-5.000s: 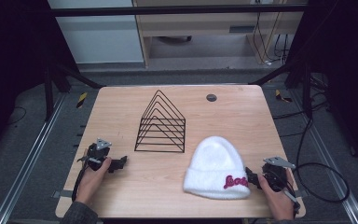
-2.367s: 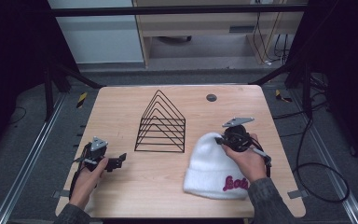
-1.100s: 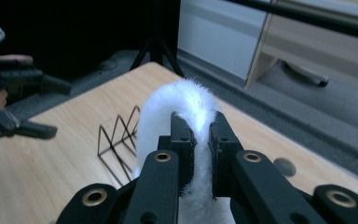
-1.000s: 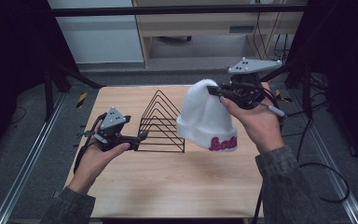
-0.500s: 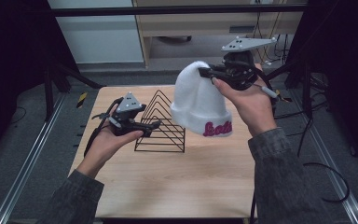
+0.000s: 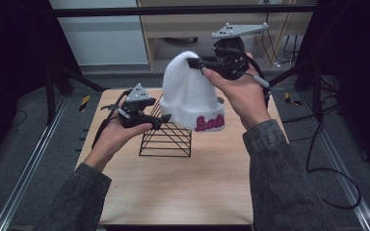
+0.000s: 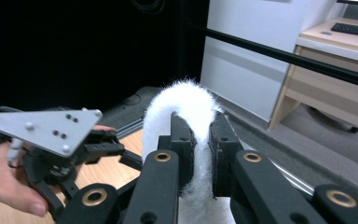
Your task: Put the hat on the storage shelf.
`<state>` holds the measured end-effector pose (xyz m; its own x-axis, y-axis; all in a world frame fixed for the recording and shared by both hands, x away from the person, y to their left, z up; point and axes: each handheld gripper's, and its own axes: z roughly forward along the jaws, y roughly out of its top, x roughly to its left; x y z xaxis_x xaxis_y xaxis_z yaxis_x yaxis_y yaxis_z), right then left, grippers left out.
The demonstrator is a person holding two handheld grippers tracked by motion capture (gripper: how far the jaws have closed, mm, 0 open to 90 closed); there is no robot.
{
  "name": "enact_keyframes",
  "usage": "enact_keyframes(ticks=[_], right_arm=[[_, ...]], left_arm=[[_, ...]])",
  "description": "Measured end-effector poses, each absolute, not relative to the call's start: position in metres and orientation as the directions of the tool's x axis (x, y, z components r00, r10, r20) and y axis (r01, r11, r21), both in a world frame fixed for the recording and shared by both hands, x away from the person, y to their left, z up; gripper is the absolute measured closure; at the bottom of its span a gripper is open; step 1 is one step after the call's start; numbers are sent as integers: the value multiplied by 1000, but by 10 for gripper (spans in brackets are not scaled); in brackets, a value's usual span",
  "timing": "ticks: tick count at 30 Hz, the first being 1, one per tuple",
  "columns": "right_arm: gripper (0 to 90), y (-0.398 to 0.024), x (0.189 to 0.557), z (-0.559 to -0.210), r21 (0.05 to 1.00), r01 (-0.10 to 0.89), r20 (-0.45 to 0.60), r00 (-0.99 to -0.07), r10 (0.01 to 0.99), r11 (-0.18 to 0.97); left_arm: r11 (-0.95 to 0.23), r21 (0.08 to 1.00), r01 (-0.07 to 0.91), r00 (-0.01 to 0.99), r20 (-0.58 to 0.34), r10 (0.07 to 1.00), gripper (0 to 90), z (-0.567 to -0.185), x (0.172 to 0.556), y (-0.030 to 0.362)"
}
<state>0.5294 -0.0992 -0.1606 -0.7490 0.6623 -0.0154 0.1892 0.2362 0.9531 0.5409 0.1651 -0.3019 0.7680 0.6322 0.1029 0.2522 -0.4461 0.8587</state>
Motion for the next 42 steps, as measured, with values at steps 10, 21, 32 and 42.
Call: enact_keyframes(ticks=[10, 21, 32, 42], right_arm=[[834, -82, 536, -161, 958, 180, -2, -777, 630, 224], [834, -81, 538, -161, 957, 177, -5, -783, 622, 231], [831, -93, 558, -168, 956, 197, 3, -746, 666, 216], [828, -85, 569, -175, 949, 219, 5, -726, 687, 225]], left_arm=[[-428, 857, 288, 758, 70, 649, 199, -305, 551, 174], [-417, 854, 310, 761, 41, 648, 714, -303, 554, 177], [-385, 874, 296, 708, 70, 703, 748, -289, 544, 194], [-393, 870, 297, 690, 89, 719, 752, -282, 533, 213]])
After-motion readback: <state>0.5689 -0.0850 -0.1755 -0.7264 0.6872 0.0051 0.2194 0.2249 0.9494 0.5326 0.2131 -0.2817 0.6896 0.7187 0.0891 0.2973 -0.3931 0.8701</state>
